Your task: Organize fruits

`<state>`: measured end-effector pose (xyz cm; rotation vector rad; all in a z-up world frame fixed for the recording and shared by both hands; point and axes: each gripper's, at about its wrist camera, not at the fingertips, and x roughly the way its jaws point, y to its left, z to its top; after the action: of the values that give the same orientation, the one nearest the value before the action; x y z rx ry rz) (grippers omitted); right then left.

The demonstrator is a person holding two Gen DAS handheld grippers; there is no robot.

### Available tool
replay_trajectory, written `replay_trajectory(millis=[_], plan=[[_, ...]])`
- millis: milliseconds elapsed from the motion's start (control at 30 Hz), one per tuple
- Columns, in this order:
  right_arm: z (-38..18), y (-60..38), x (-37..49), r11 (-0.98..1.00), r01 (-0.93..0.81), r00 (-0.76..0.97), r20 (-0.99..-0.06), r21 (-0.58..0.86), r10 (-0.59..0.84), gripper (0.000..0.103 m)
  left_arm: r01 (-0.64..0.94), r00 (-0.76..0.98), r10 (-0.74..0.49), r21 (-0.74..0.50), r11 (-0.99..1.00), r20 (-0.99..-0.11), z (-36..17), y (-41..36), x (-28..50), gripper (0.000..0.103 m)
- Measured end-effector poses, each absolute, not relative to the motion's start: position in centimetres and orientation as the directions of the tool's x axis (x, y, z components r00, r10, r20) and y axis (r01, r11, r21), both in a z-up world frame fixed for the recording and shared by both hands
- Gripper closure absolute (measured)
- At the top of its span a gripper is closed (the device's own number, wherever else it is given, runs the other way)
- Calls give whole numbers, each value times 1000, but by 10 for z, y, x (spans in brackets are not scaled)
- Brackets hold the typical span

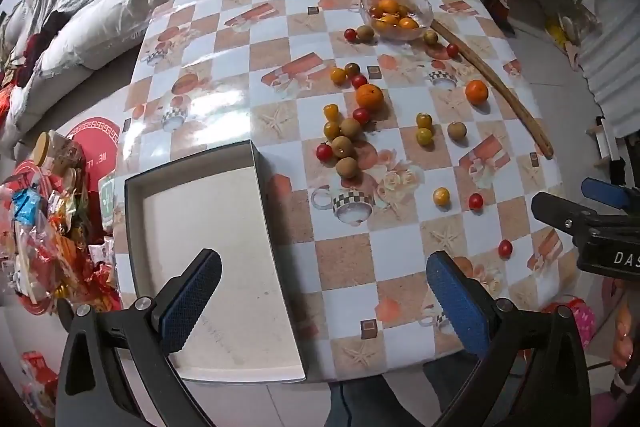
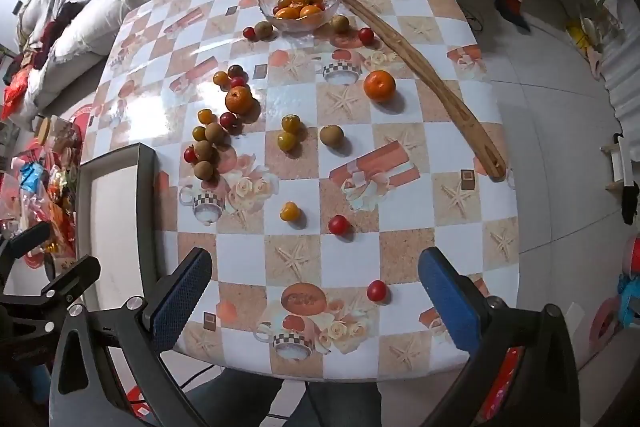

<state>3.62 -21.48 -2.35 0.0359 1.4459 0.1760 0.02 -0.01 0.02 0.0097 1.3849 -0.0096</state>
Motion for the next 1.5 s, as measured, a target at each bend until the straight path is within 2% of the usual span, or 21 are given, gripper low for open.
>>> replay_trajectory(millis=[867, 1233, 1500], plan=[[-25, -219, 44, 987, -107, 100, -987, 117, 128, 0, 33, 175, 1, 6, 999, -984, 1, -8, 3, 0], [-39, -222, 46, 988, -96, 95, -987, 124, 133, 0, 14, 142, 21, 23, 1000, -990, -18, -8, 24, 0], [-69, -227, 55, 987, -94, 61, -988, 134, 140, 0, -35, 143, 25, 21, 999, -989, -53, -8, 34, 0]])
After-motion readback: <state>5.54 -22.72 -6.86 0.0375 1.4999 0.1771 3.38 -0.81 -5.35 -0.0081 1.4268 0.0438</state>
